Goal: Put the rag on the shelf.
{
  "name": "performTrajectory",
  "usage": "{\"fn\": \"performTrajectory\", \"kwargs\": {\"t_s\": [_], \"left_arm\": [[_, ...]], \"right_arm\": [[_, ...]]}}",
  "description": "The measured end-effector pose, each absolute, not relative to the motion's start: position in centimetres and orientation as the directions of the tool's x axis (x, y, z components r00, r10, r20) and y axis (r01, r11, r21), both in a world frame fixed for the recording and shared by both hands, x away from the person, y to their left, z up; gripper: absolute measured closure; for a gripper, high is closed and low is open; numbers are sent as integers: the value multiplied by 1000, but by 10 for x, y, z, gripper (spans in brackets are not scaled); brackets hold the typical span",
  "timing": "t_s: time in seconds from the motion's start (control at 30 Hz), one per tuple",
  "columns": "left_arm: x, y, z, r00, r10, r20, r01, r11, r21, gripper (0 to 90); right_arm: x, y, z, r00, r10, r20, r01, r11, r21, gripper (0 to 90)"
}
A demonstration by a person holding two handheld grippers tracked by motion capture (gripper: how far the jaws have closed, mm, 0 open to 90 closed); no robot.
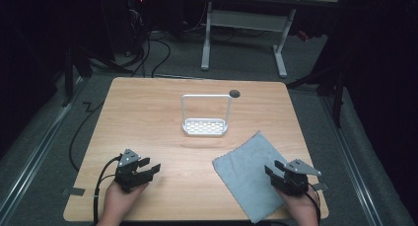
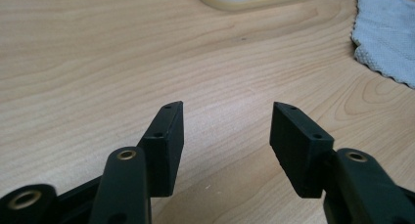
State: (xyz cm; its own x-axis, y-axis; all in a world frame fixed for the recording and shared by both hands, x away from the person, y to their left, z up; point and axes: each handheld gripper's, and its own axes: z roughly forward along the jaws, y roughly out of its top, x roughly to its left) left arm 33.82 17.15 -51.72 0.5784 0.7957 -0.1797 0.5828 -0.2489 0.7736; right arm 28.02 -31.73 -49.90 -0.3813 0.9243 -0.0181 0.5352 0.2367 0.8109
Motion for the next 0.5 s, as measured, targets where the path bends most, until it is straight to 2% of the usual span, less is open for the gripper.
{"fn": "performTrajectory", "kwargs": {"t_s": [0.3,0.33,0.37,0.47,0.5], "left_arm": [[341,165,-516,591,787,-176,567,-250,785,480],[341,164,-516,591,787,-177,567,-250,785,482],[342,163,-517,593,785,-179,569,-251,783,482],[341,164,-516,595,783,-180,568,-251,784,488],[340,165,-516,595,783,-181,565,-247,787,492]], "right_arm": [[261,-306,-509,-458,889,7,566,286,774,543],[257,-301,-507,-484,875,0,553,306,775,594],[257,-301,-507,-484,875,0,553,306,775,594],[249,-294,-507,-522,853,-3,551,340,762,813],[245,-290,-512,-539,842,-26,564,384,731,884]]}}
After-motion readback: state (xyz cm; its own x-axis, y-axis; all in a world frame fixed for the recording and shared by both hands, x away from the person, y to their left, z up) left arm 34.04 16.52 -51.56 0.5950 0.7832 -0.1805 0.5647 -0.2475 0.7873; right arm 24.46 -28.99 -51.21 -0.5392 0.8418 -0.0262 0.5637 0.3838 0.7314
